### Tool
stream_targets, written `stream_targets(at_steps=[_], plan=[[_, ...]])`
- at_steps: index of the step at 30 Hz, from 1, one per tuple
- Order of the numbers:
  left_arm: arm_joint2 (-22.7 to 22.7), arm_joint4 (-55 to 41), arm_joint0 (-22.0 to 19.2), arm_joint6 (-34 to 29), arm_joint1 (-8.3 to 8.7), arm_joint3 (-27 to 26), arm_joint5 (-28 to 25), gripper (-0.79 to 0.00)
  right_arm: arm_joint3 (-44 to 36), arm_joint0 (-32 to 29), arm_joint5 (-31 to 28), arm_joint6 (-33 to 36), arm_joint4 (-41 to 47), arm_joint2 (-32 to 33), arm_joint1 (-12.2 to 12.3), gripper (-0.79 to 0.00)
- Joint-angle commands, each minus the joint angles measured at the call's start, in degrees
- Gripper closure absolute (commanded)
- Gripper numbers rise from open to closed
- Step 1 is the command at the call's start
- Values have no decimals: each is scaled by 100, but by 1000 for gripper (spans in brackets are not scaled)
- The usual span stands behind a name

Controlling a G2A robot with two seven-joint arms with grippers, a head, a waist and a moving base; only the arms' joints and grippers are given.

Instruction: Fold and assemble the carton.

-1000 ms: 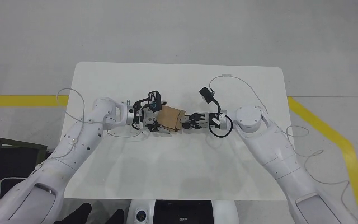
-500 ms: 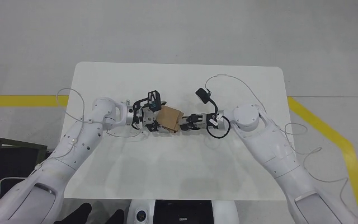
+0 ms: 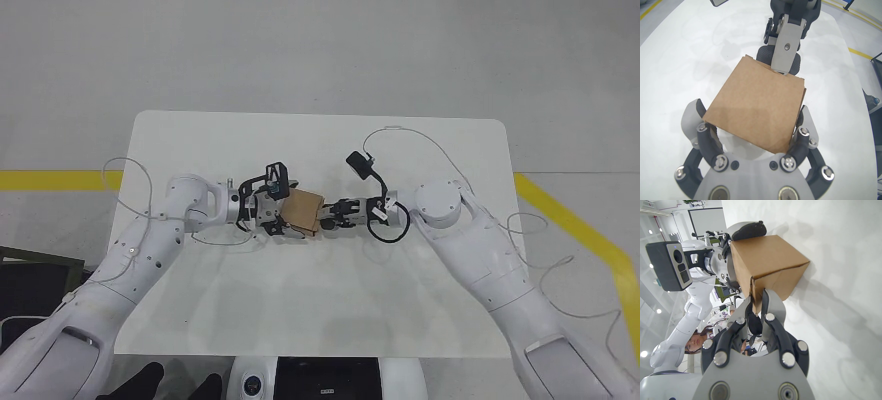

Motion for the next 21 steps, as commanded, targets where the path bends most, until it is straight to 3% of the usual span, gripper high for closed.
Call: stream_targets(at_steps=[1,4,9,12,21], plan=[[-1,-4,2,1,3,8,0,-785,-17,-40,3,6,-5,41,15,-80],[-3,-17,5,8,6,21,0,-785,-72,-122,47,12,-18,132,50,-18],[2,-19,3,11,9,26,0,-785,-200,-280,97,38,-17,290,111,-58],[6,-24,-1,2,9,42,0,-785,-274,-360,113,22,-20,370,140,0],[6,-25,-11,22,17,56,0,-785,-288,-387,114,7,-2,326,130,0]])
